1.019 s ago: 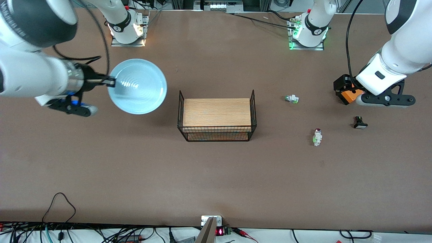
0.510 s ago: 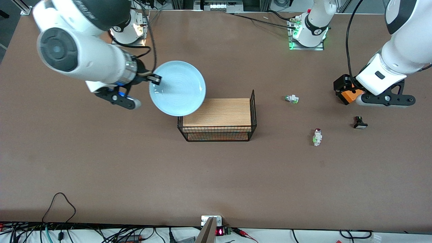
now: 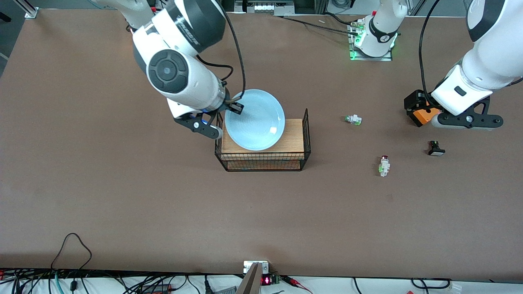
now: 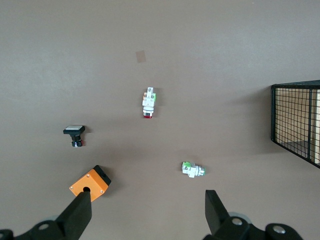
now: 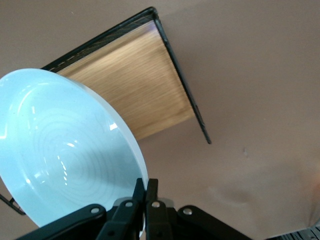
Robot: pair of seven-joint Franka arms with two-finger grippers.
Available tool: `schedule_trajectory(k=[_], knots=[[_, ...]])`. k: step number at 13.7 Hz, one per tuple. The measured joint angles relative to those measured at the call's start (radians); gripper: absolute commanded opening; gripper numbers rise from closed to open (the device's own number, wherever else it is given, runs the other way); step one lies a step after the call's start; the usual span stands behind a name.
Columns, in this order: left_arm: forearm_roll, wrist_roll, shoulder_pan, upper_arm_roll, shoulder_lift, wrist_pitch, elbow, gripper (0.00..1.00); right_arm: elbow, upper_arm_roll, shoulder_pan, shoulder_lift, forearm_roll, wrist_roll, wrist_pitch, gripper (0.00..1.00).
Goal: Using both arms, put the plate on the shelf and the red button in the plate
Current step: 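Lower the blue plate onto the wooden board and open the right gripper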
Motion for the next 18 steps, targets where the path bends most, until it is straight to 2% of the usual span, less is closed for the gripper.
schedule_trajectory(k=[3, 13, 18], knots=[[0.000, 0.000, 0.001, 0.000, 0.000, 0.000, 0.000, 1.00, -0.053, 0.000, 0.043, 0.002, -0.044, 0.009, 0.065, 0.00], [0.000, 0.000, 0.001, 0.001, 0.000, -0.001, 0.000, 1.00, -0.189, -0.001, 0.088, 0.003, -0.080, 0.010, 0.229, 0.00], [0.000, 0.000, 0.002, 0.001, 0.000, -0.001, 0.000, 1.00, -0.214, -0.001, 0.102, 0.017, -0.100, 0.010, 0.272, 0.00]])
